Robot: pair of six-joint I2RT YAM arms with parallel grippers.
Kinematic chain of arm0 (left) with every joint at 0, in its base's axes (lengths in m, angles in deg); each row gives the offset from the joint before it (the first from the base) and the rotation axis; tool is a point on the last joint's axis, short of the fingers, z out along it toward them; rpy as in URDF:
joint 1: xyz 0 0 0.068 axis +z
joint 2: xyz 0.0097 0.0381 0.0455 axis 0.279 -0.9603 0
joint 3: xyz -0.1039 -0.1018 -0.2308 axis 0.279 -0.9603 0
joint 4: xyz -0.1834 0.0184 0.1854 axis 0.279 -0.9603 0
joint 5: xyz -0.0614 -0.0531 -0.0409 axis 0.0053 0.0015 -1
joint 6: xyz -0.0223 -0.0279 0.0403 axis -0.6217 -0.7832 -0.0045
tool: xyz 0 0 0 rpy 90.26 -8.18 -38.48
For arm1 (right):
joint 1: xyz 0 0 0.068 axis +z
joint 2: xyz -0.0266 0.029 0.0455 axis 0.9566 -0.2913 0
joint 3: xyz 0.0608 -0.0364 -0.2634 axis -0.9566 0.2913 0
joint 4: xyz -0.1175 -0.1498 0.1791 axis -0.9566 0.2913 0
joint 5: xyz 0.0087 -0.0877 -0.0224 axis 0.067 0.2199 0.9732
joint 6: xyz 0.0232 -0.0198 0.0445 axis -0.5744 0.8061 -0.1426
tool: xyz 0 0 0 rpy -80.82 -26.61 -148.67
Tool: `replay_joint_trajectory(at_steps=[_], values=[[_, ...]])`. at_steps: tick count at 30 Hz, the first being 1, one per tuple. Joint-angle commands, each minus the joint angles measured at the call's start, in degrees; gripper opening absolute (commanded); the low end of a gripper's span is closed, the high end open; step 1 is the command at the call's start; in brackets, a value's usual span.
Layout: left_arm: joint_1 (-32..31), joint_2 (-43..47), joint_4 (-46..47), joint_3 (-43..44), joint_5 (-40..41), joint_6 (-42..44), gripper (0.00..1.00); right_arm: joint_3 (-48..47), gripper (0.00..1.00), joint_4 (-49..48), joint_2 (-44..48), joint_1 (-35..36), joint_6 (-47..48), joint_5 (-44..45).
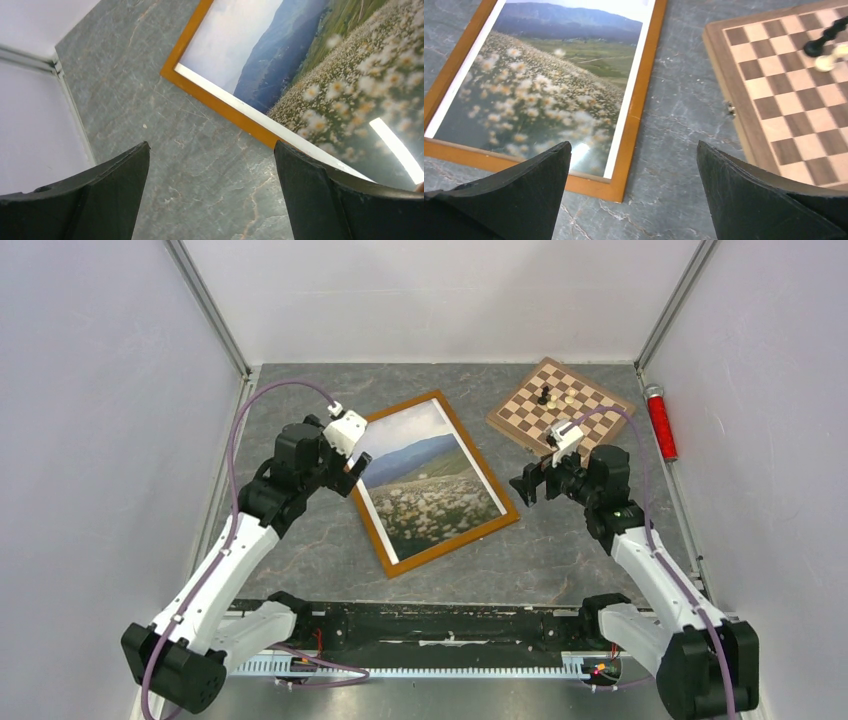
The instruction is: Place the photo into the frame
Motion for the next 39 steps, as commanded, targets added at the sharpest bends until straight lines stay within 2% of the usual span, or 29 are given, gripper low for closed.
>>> replay_joint_trajectory(at_steps=[1, 6, 10, 17, 22, 32, 39], values=[[0.42, 4.31, 6.31, -2.84, 3.57, -9.28, 1.00, -1.08, 0.98, 3.21, 4.69, 0.06, 3.00, 5.88], [1.06, 8.29, 8.02, -4.85, 6.40, -14.81, 1.00, -2.79, 0.98, 6.70, 7.62, -0.07, 4.67, 16.13], [2.87, 11.07, 8.88, -6.70, 4.32, -18.20, 1.00, -2.46, 0.98, 6.75, 10.03, -0.98, 5.72, 20.63], [8.08, 14.44, 12.92, -12.09, 3.76, -23.15, 1.00, 5.58, 0.98, 3.19, 14.71, -3.41, 5.08, 17.95], [11.06, 16.29, 15.63, -14.32, 0.74, -23.26, 1.00, 10.11, 0.98, -0.82, 18.72, -4.89, 4.05, 19.85], [12.43, 19.93, 17.67, -16.73, -3.96, -23.26, 1.00, 13.26, 0.98, -1.73, 26.77, -8.26, 6.15, 18.53], [12.94, 21.91, 19.05, -18.19, -4.32, -23.25, 1.00, 12.59, 0.98, -0.59, 28.45, -10.19, 5.90, 17.79]])
